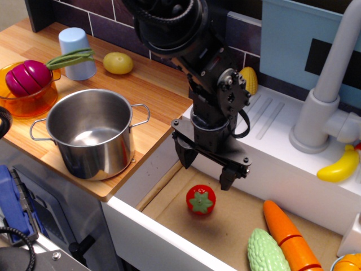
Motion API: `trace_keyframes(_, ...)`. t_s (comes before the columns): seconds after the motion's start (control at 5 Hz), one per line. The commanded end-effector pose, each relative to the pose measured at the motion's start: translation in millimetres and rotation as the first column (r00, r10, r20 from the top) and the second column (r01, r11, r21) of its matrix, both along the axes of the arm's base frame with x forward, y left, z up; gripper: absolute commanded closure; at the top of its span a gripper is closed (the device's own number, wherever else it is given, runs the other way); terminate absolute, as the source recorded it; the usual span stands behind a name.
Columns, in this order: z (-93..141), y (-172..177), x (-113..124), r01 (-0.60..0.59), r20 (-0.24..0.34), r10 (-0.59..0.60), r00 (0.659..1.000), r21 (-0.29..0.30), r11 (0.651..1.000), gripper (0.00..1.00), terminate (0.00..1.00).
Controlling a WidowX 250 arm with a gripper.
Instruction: Put strawberry in pot
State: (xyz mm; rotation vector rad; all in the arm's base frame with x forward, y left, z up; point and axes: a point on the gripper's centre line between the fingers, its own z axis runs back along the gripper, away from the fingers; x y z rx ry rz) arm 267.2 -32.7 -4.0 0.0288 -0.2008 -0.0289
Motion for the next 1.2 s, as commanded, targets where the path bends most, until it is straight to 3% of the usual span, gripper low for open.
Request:
trace_keyframes(0.0, 0, 0, 0, 0.0, 0.0, 0.0, 1.0, 0.0, 1.0, 0.0, 0.0)
trace_keyframes(0.6, -45, 15, 16, 0.01, 0.058, -0.008, 0.998, -0.04, 0.999, 0.0, 0.0)
trace_keyframes(1.0, -69, 20, 9, 0.016, 0.084, -0.009, 0.996, -0.081, 0.997, 0.0, 0.0)
